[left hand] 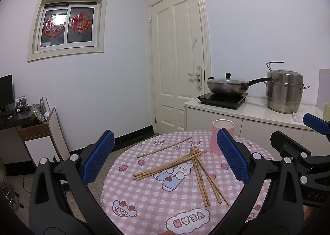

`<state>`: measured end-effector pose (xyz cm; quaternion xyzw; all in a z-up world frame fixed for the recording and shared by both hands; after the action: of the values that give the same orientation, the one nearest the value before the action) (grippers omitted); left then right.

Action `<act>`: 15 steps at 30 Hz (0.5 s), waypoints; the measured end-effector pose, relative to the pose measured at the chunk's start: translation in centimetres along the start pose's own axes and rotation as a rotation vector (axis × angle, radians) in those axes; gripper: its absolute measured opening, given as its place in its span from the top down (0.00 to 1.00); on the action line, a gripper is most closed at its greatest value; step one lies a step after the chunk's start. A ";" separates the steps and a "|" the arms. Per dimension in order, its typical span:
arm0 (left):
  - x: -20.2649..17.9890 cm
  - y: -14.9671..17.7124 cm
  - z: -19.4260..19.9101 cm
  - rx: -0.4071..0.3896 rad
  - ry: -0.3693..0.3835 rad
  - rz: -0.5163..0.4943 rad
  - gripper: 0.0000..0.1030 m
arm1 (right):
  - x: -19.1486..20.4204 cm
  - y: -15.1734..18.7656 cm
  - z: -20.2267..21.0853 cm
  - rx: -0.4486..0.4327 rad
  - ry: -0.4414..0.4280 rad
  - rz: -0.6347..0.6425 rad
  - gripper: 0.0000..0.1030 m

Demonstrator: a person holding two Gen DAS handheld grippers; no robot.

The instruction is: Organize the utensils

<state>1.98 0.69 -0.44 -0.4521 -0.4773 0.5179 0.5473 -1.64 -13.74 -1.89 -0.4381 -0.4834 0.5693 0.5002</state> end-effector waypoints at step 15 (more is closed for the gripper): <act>0.1 1.2 -1.1 0.032 0.001 -0.005 0.05 | -0.6 1.2 -1.6 0.044 -0.017 -0.018 0.07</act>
<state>2.89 0.82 -1.82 -0.4423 -0.4699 0.5240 0.5559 -0.17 -14.18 -3.34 -0.4179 -0.4790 0.5788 0.5109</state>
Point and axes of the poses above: each gripper's, at about its wrist camera, not at the fingertips, and z roughly against the way its jaws point, x to its left, y to its underside, the point moved 2 cm from there along -z, roughly the way its jaws point, and after that the axes turned 3 degrees about -x, right-handed, at the moved point
